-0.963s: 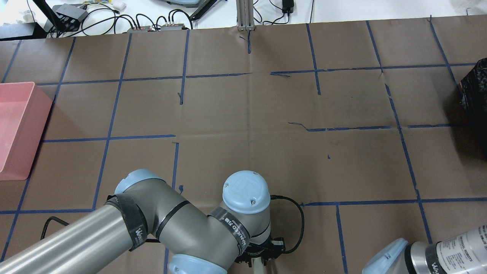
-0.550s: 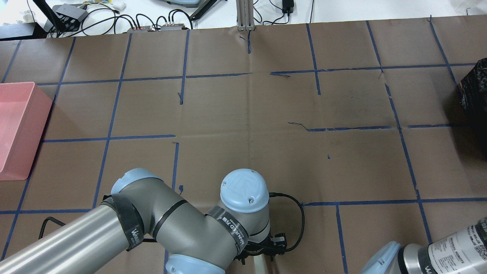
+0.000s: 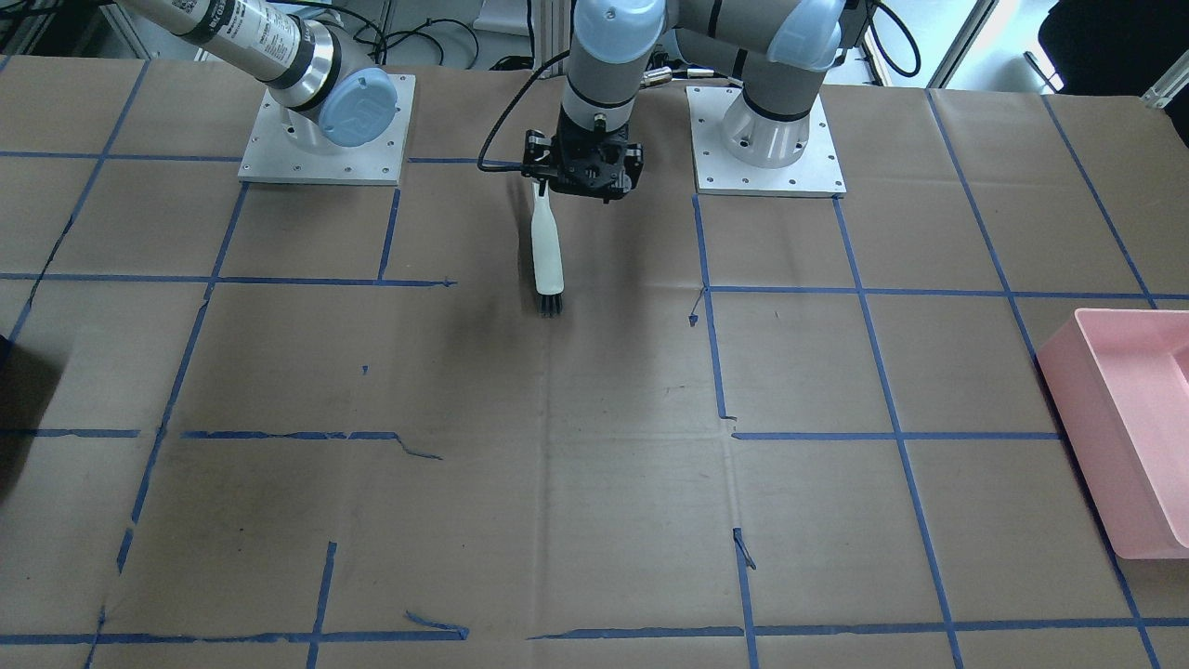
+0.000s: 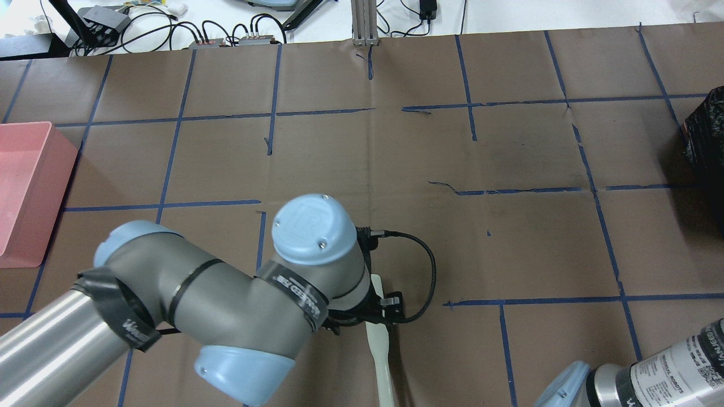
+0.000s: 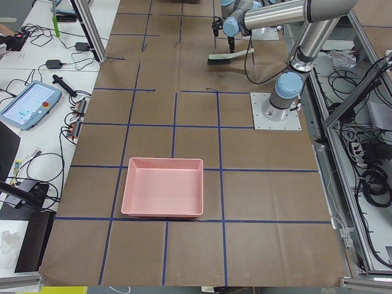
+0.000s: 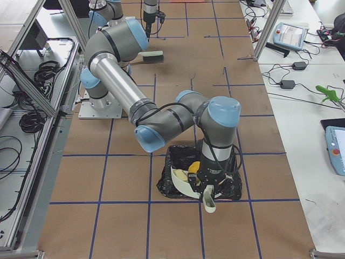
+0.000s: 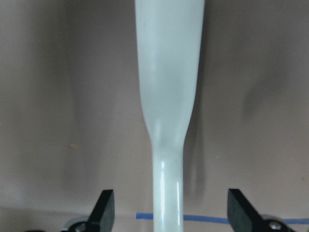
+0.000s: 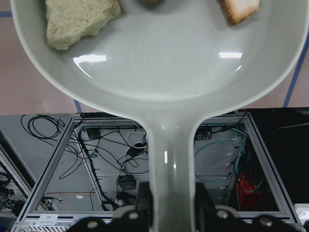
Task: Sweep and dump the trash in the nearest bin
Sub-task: 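Tip the dustpan over the bin while the left gripper sets the brush down, then hold the emptied dustpan over the bin with the right gripper, then carry the empty dustpan back over the table with the right gripper, then lower the dustpan onto the table and open the right gripper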
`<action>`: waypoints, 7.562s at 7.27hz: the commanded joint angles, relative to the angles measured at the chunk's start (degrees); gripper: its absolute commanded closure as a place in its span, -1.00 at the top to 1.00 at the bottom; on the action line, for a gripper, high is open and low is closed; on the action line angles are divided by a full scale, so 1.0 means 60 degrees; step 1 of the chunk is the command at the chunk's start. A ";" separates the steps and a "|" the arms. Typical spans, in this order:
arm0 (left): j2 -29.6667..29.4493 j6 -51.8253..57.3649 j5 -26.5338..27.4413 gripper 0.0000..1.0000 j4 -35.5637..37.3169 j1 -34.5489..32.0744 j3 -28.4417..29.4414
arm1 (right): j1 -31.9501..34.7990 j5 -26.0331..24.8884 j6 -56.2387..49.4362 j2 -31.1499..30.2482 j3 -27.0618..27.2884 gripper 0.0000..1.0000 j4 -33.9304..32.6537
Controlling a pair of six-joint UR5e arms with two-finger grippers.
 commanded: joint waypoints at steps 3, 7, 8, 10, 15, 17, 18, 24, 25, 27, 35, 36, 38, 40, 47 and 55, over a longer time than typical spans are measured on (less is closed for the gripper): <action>0.1187 0.3320 0.1831 0.96 -0.1339 0.2738 0.0749 | 0.0346 -0.0904 0.0256 0.0025 0.0017 -1.00 -0.0252; 0.1232 0.3439 0.1744 0.97 -0.2300 0.3416 0.2577 | 0.0565 -0.1811 0.0430 0.0025 0.0192 -1.00 -0.0707; 0.1319 0.3439 0.1729 0.97 -0.3103 0.3387 0.3090 | 0.0580 -0.1844 0.0432 0.0011 0.0222 -1.00 -0.0722; 0.1277 0.3715 0.1742 0.97 -0.3127 0.3488 0.3126 | 0.0580 -0.1830 0.0432 -0.0004 0.0237 -1.00 -0.0708; 0.1438 0.4055 0.1684 0.97 -0.2570 0.3518 0.2846 | 0.0771 -0.2182 0.0446 -0.0866 0.0848 -1.00 -0.0400; 0.1467 0.3952 0.1684 0.97 -0.2569 0.3591 0.2816 | 0.0771 -0.2021 0.1087 -0.2427 0.2673 -1.00 -0.0487; 0.1496 0.4010 0.1684 0.97 -0.2569 0.3823 0.2802 | 0.0771 -0.1222 0.1511 -0.3074 0.3524 -1.00 -0.0589; 0.1526 0.4084 0.1670 0.98 -0.2526 0.3987 0.2801 | 0.2510 -0.0001 0.5857 -0.4046 0.4090 -1.00 0.1382; 0.1467 0.4055 0.1655 0.99 -0.2221 0.3987 0.2802 | 0.2920 0.0320 0.6997 -0.4178 0.4104 -1.00 0.2011; 0.1160 0.3981 0.1130 0.99 -0.1678 0.4045 0.2905 | 0.3653 0.1008 0.9298 -0.4529 0.4119 -1.00 0.3039; 0.0543 0.3982 0.1392 0.99 -0.1895 0.3929 0.3841 | 0.8586 0.2741 1.9711 -0.4035 0.4588 -1.00 0.3351; 0.0660 0.3981 0.1392 0.99 -0.1968 0.3870 0.3900 | 0.9289 0.2741 2.0884 -0.3742 0.4602 -1.00 0.2988; 0.0458 0.4010 0.1421 0.97 -0.2319 0.3855 0.4308 | 1.0812 0.2755 2.3010 -0.2836 0.4529 -1.00 0.2197; 0.0077 0.4011 0.1421 0.97 -0.2364 0.3913 0.4559 | 1.1986 0.2741 2.4580 -0.1869 0.4514 -1.00 0.1770; -0.0656 0.4098 0.1846 0.99 -0.2306 0.3914 0.4970 | 1.2885 0.3283 2.7048 -0.0298 0.4617 -1.00 0.0335; -0.0672 0.4098 0.1831 1.00 -0.2350 0.3855 0.4779 | 1.2680 0.3195 2.7824 -0.0224 0.4617 -1.00 0.0318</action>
